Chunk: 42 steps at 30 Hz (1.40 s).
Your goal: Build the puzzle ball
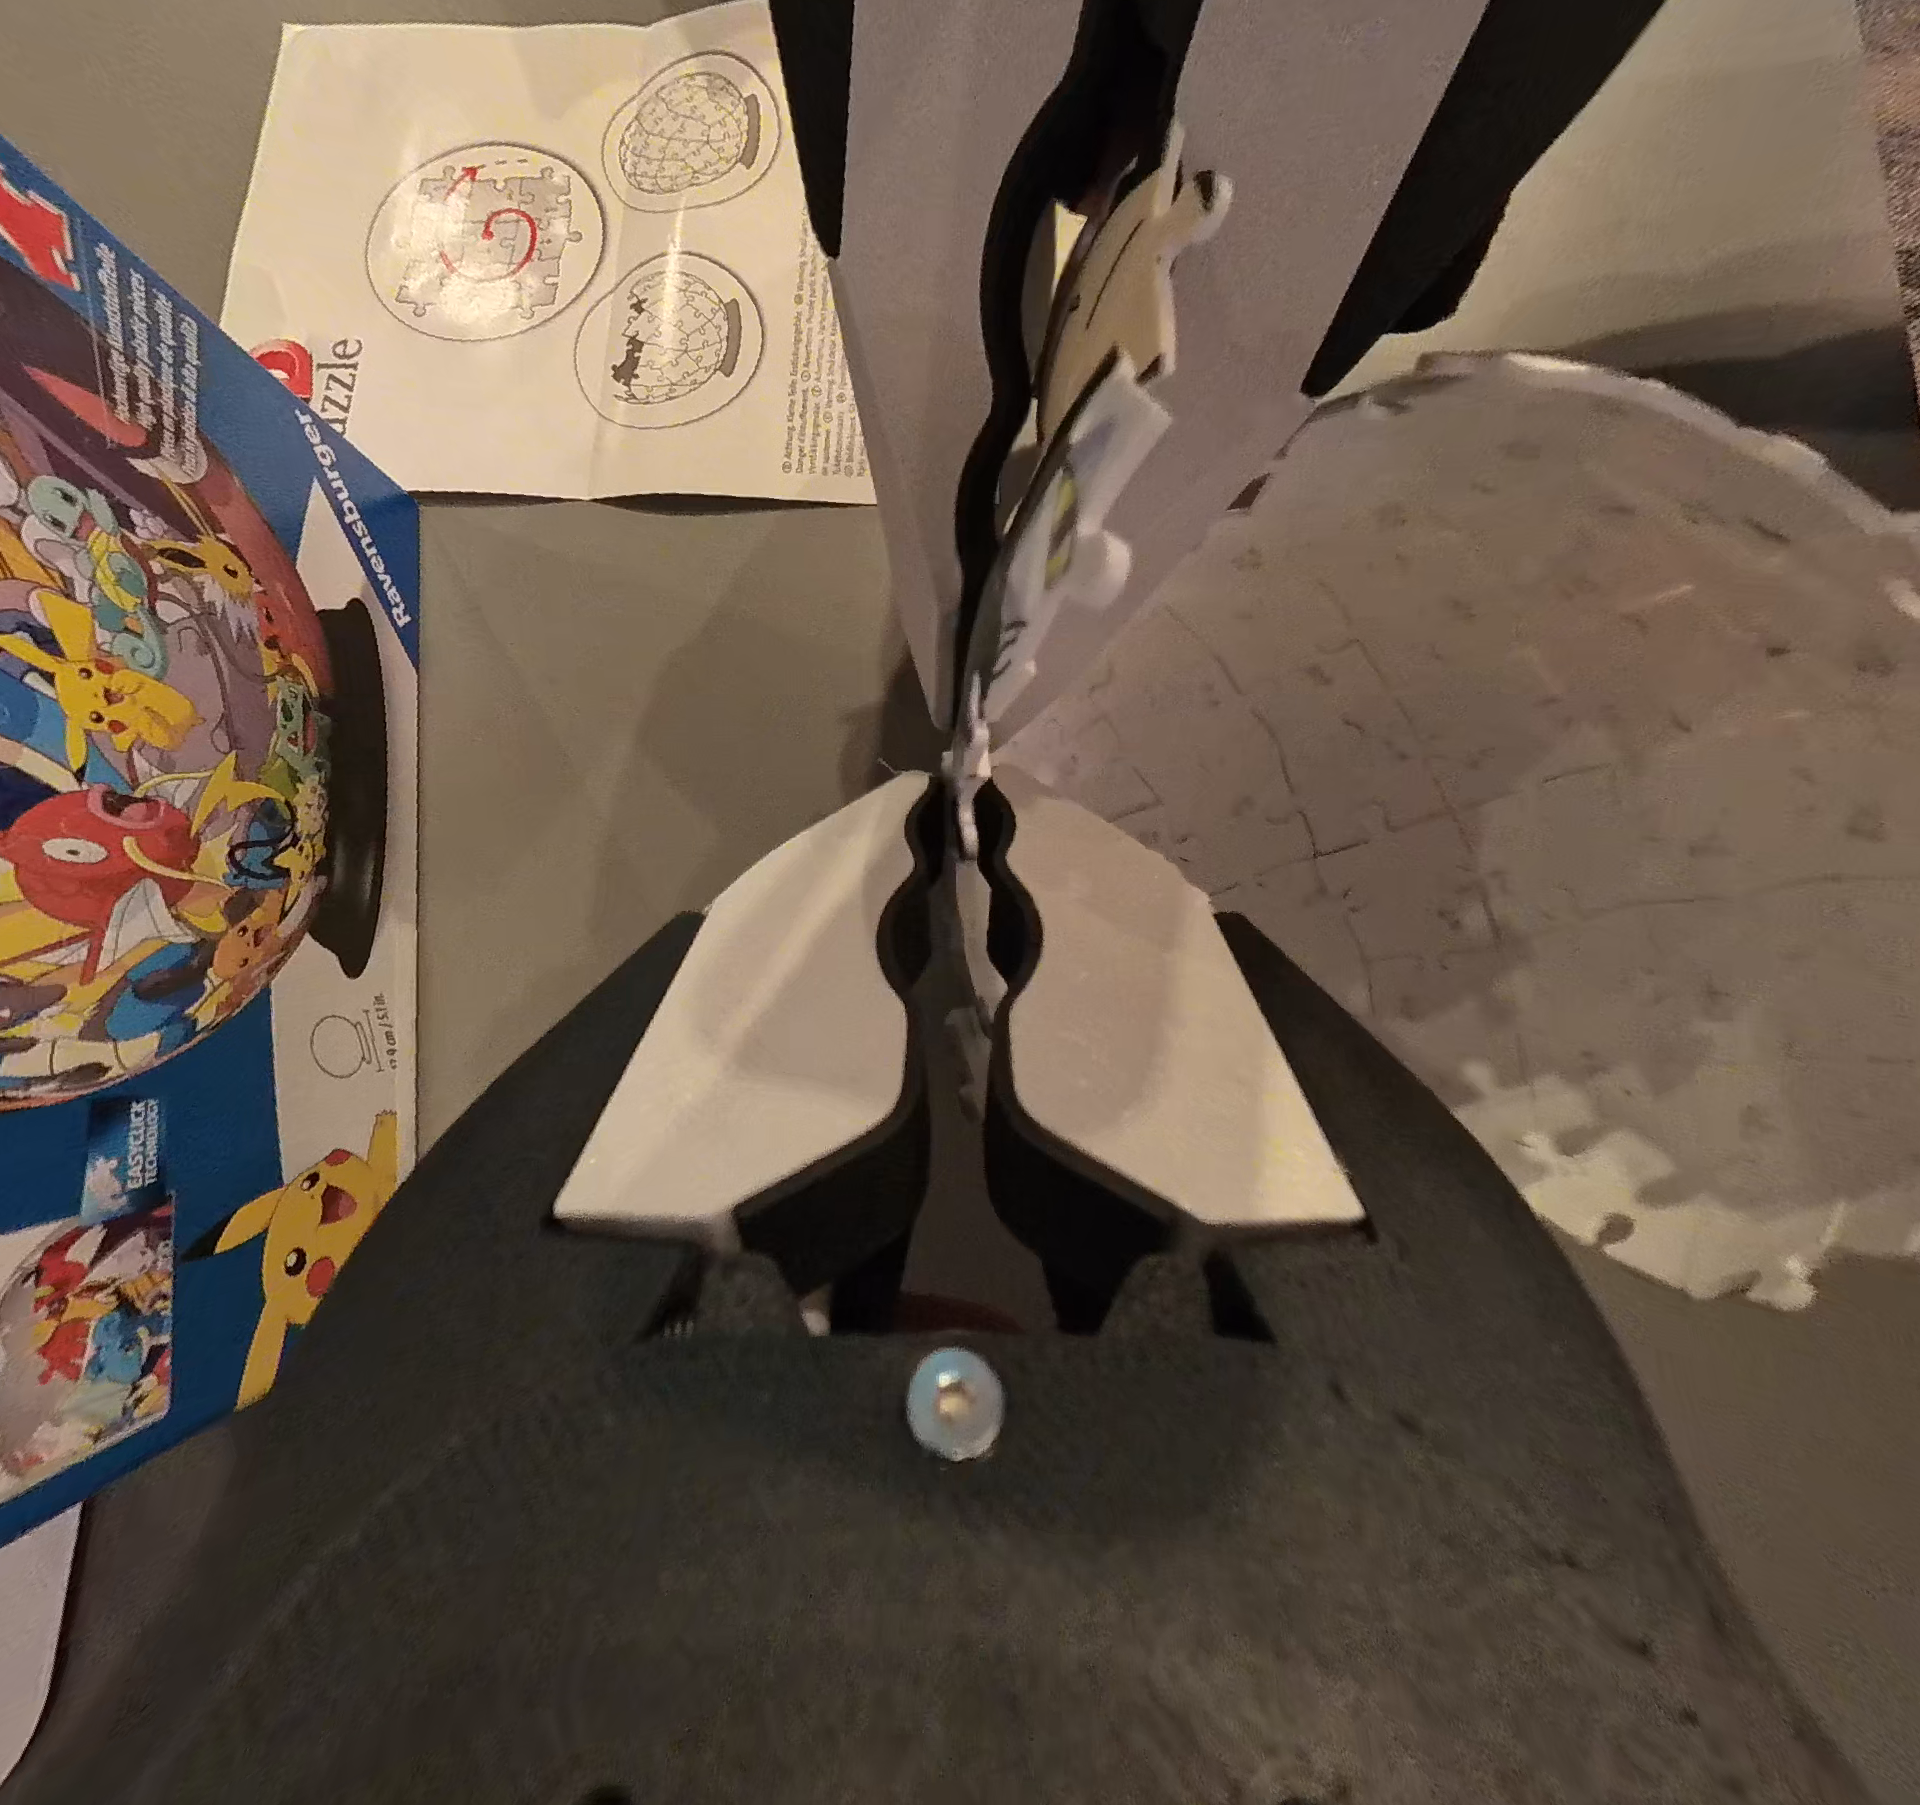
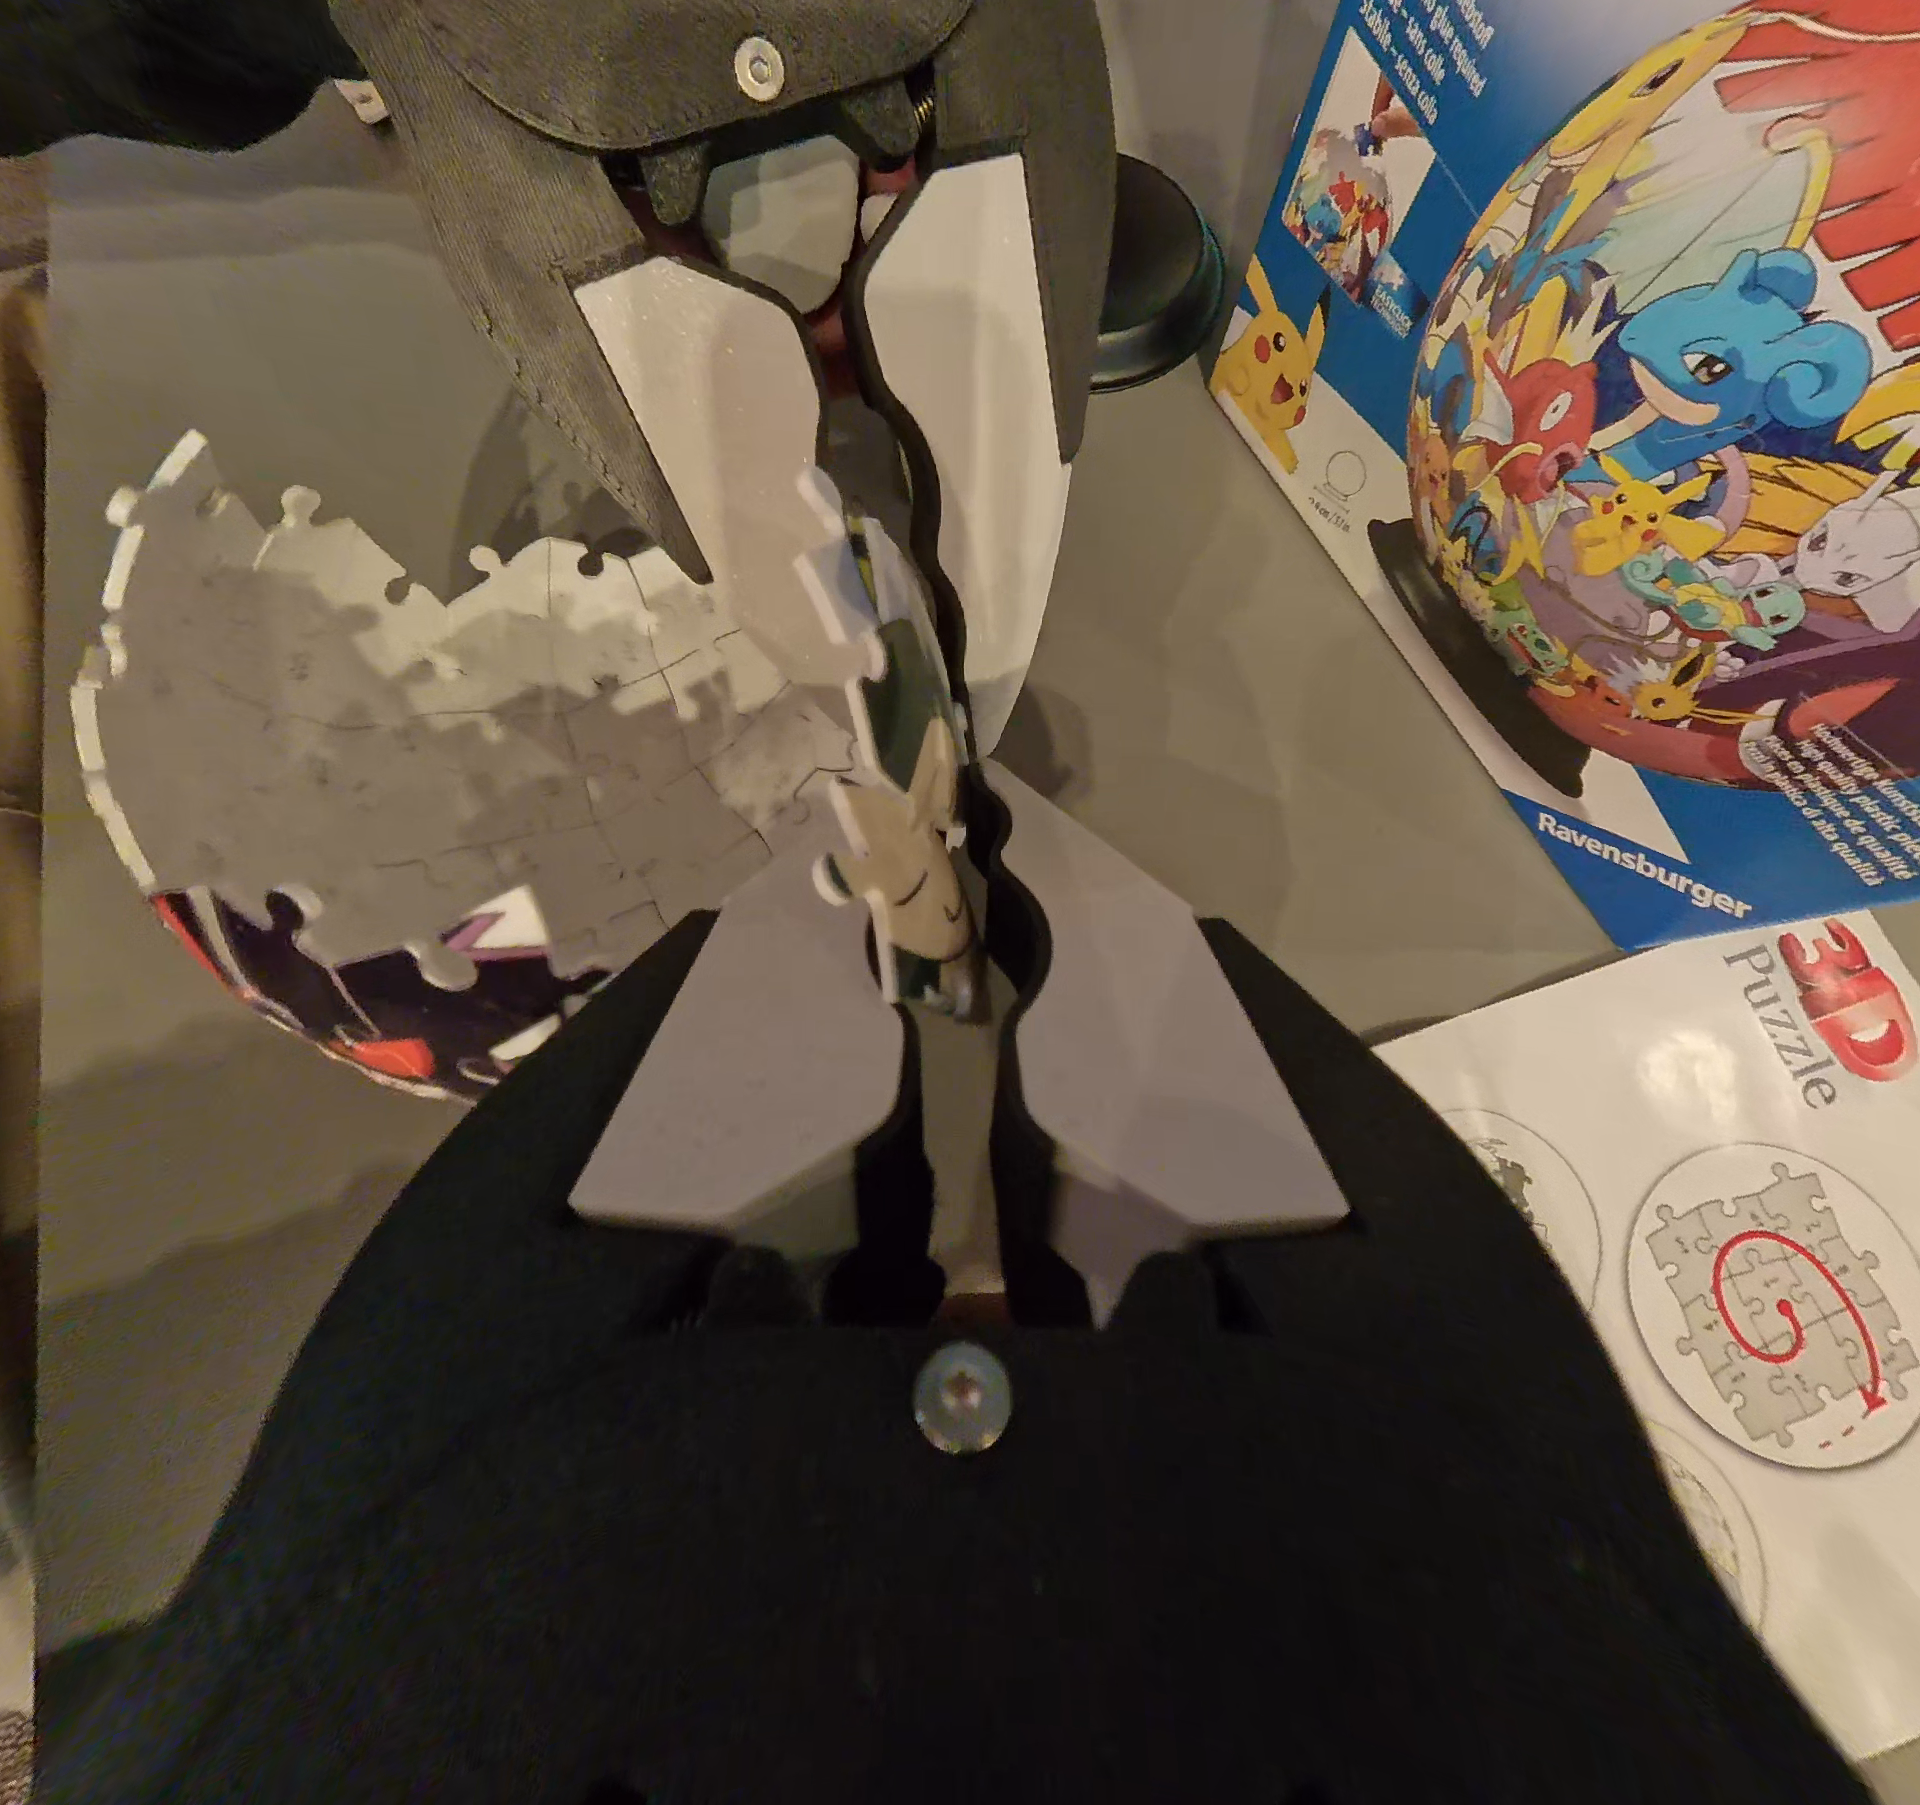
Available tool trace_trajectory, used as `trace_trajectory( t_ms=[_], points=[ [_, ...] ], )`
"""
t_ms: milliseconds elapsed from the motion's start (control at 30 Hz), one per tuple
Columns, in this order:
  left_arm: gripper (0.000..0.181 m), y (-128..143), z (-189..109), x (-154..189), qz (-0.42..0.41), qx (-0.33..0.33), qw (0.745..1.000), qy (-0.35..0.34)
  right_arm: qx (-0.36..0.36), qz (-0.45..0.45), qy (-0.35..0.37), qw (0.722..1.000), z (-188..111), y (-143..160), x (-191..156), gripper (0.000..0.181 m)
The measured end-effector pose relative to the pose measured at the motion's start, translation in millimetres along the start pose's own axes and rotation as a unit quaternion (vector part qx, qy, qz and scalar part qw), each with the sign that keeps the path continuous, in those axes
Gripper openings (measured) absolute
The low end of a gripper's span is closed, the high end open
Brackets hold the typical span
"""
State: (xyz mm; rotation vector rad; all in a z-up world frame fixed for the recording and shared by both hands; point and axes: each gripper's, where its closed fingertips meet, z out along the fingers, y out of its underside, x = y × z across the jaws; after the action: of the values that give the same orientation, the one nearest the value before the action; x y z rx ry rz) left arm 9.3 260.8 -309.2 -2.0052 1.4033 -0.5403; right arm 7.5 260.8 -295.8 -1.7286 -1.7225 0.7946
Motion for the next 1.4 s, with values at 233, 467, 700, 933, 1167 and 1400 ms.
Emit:
trace_trajectory(
  t_ms=[233, 467, 700, 933, 1167, 1400],
  points=[
    [0.004, -3.4, -0.8, -1.1, 0.001, 0.003, 1.000, 0.002, 0.002, 0.010, -0.001, 1.000, -2.5, -0.4, 1.9, 0.001],
    [0.003, -4.1, 0.8, -0.8, 0.008, -0.004, 1.000, 0.002, 0.004, 0.034, -0.012, 0.999, -3.3, 1.0, 3.2, 0.001],
    [0.003, -4.6, 1.1, -1.6, 0.009, -0.005, 1.000, 0.004, 0.002, 0.059, -0.018, 0.998, -3.4, 1.0, 4.6, 0.002],
    [0.003, -3.7, 1.8, -3.3, 0.007, -0.010, 1.000, 0.001, 0.002, 0.056, -0.011, 0.998, -2.2, 1.5, 6.4, 0.002],
    [0.003, -3.8, 1.9, -4.9, -0.009, 0.001, 1.000, 0.006, -0.022, 0.001, 0.026, 0.999, -1.6, 1.4, 8.1, 0.001],
    [0.003, -3.7, 0.0, -5.4, -0.009, 0.000, 1.000, 0.013, -0.016, -0.009, 0.029, 0.999, -1.8, -0.4, 7.0, 0.001]
  ],
)
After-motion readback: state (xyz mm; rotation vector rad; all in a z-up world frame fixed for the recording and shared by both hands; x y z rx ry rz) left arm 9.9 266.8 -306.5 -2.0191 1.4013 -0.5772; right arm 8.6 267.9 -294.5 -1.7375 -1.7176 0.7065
